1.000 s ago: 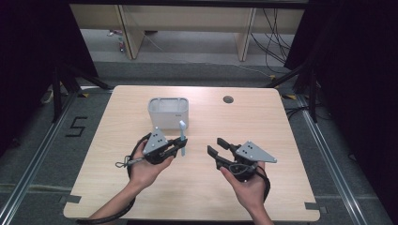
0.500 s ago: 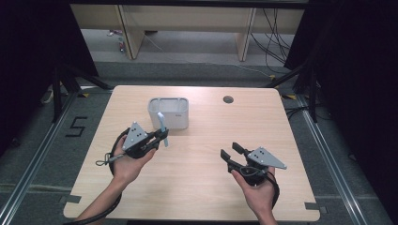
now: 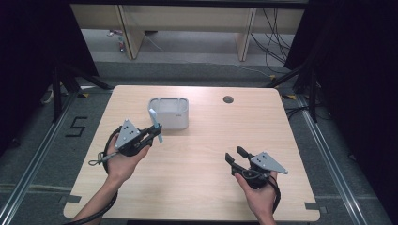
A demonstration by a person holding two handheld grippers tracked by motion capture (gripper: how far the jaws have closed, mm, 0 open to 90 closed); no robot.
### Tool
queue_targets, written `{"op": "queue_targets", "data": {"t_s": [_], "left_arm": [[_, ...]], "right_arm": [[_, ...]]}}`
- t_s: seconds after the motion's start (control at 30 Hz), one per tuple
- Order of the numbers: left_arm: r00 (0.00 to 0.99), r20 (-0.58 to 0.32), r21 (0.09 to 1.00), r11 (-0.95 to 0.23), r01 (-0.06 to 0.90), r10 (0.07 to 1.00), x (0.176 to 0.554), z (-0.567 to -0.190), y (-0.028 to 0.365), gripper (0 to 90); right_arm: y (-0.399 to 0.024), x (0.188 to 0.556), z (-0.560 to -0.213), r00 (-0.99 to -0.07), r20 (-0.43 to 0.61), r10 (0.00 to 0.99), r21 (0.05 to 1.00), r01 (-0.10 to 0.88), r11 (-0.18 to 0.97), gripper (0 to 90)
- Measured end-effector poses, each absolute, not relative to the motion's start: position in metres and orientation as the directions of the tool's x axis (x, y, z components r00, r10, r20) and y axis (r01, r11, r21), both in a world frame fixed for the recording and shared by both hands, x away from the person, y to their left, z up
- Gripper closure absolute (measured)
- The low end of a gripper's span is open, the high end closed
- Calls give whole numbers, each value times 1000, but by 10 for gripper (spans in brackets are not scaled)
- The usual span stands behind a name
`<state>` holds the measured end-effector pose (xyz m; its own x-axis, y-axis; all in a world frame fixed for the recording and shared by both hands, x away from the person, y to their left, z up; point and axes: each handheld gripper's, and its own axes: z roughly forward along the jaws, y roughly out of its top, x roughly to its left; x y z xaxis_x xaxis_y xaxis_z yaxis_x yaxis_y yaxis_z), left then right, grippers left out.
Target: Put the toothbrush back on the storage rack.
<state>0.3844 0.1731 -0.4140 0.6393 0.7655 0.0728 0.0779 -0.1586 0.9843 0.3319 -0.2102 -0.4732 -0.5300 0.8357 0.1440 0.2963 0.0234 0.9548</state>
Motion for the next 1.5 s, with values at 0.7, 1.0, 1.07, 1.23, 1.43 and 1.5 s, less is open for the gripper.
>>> {"op": "queue_targets", "data": {"t_s": [0.7,1.0,1.07,1.23,1.43,1.5], "left_arm": [[612,82,984,-163,78,786,398,-405,177,833],[604,85,985,-158,69,793,404,-401,178,833],[601,85,985,-157,67,795,406,-400,178,833],[597,85,986,-154,65,798,409,-397,179,833],[590,82,988,-142,55,803,413,-394,180,833],[583,66,989,-132,71,810,412,-393,180,833]], "right_arm": [[-218,332,-495,-500,139,855,948,316,31,427],[-219,332,-499,-485,137,864,945,325,33,410],[-219,333,-500,-491,138,860,947,321,32,410],[-221,333,-502,-494,98,864,948,310,70,409],[-220,332,-504,-494,123,861,947,317,47,407],[-221,333,-506,-488,86,869,954,292,70,406]]}}
